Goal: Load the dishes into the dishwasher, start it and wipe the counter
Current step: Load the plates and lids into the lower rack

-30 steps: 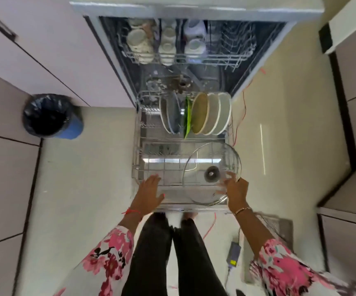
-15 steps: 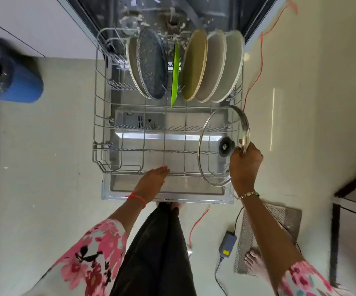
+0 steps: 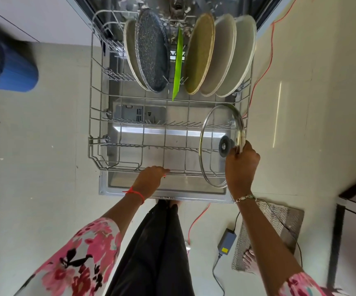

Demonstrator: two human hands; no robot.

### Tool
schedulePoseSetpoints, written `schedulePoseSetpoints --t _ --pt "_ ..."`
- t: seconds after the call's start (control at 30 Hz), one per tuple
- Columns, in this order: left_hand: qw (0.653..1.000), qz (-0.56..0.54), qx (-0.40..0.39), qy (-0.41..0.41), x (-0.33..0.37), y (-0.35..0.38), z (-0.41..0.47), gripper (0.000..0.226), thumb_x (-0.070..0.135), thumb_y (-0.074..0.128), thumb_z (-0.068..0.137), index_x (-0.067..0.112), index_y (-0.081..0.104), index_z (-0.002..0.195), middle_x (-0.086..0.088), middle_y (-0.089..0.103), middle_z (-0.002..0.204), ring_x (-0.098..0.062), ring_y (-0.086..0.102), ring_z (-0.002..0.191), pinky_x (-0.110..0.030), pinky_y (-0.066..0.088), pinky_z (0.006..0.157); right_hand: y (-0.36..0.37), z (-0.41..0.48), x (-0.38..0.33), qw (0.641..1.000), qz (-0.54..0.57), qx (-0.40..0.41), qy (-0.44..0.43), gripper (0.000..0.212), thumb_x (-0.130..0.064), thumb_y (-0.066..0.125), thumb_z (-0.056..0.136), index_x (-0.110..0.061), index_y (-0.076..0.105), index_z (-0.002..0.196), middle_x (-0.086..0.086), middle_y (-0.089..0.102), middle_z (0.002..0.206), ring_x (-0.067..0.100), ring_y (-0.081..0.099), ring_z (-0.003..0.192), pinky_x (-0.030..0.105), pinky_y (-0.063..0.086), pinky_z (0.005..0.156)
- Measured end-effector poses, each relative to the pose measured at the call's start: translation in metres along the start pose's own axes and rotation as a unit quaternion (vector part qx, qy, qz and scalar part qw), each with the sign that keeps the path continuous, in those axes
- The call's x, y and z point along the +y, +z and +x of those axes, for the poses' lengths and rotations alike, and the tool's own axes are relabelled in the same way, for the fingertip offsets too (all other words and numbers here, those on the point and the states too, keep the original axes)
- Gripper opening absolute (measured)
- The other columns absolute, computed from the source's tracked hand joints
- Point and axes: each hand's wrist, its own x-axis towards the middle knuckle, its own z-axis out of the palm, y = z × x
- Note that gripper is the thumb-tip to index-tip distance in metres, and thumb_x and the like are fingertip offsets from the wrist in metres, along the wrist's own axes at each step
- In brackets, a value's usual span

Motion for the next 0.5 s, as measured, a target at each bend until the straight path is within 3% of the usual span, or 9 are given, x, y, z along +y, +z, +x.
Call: schedulePoseSetpoints --t 0.17,0.3,0.5 --pt "1.000 -0.012 -0.004 0.005 0.000 -0.003 0.001 0.041 -0.003 0.045 0.092 0.013 0.053 0.130 -0.012 0.064 0.118 -0.025 0.061 0.107 -0.030 0.046 0.098 0.004 0.004 -0.009 1.000 -0.007 0.007 -0.005 0.025 -0.011 0.047 0.095 0.009 0.058 0.102 0.024 0.063 0.082 0.034 0.056 0.078 0.016 0.023 0.062" --pt "1.000 -0.015 0.000 0.003 0.001 -0.003 -0.001 0.039 -0.001 0.047 0.092 0.013 0.054 0.129 -0.012 0.064 0.118 -0.024 0.062 0.107 -0.029 0.045 0.098 0.005 0.015 -0.017 0.999 -0.047 -0.012 -0.008 0.029 -0.013 0.044 0.096 0.008 0.055 0.112 0.024 0.065 0.093 0.034 0.059 0.090 0.031 0.042 0.072" --pt "0.999 -0.032 0.013 0.004 0.001 -0.003 -0.003 0.039 -0.007 0.048 0.089 0.008 0.058 0.124 -0.015 0.066 0.113 -0.030 0.063 0.103 -0.035 0.048 0.095 0.011 0.007 -0.014 0.998 -0.051 -0.033 -0.012 0.031 -0.015 0.046 0.096 0.007 0.053 0.116 0.022 0.067 0.090 0.034 0.065 0.082 0.031 0.048 0.070"
